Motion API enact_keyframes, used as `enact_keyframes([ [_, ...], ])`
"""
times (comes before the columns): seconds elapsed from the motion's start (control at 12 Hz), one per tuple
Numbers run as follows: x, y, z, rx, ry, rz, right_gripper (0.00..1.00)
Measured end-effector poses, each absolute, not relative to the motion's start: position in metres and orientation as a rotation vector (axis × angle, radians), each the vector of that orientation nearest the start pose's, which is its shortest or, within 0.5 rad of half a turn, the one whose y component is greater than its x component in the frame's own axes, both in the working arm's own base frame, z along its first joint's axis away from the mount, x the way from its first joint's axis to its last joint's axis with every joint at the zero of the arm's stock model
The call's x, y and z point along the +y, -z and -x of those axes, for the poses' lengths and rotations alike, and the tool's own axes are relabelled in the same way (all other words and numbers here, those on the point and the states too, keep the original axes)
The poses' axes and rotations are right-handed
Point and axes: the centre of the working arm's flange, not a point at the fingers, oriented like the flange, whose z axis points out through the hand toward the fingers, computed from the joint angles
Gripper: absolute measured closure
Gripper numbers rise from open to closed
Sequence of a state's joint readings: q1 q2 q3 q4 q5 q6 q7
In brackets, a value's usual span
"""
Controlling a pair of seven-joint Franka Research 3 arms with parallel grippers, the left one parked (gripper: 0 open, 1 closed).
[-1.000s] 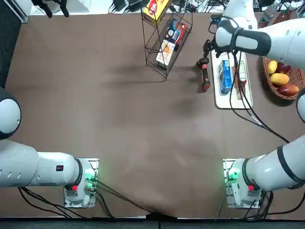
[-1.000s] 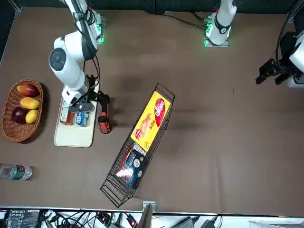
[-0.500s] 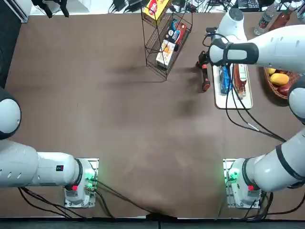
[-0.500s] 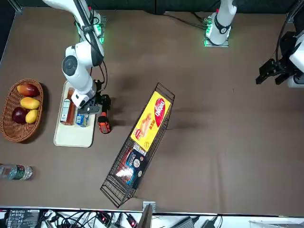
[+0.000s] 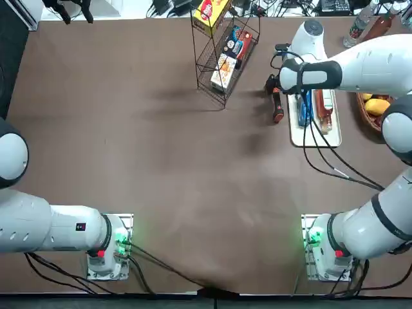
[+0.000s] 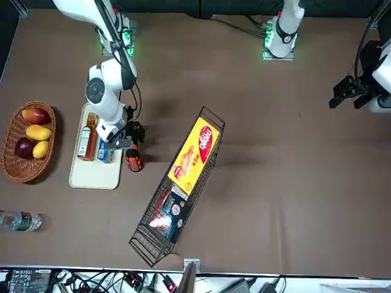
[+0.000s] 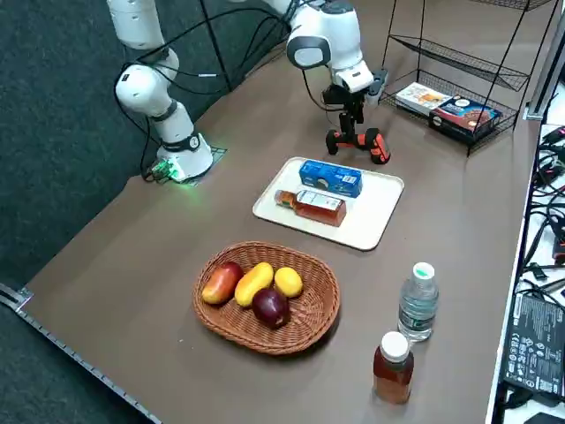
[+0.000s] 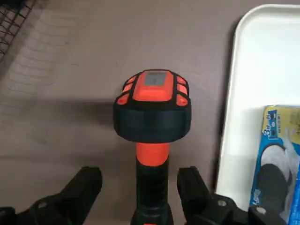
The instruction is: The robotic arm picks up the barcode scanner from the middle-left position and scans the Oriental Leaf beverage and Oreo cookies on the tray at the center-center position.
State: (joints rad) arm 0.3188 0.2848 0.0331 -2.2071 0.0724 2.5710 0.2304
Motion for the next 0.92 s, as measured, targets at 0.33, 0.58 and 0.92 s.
enact_keyframes([
  [0.33,0.19,-0.247,-0.529,-0.085,0.092,3.07,0.0],
  [0.58,0.188,-0.236,-0.529,-0.077,0.08,3.075,0.01],
  [0.92,0.183,-0.222,-0.529,-0.066,0.054,3.084,0.18],
])
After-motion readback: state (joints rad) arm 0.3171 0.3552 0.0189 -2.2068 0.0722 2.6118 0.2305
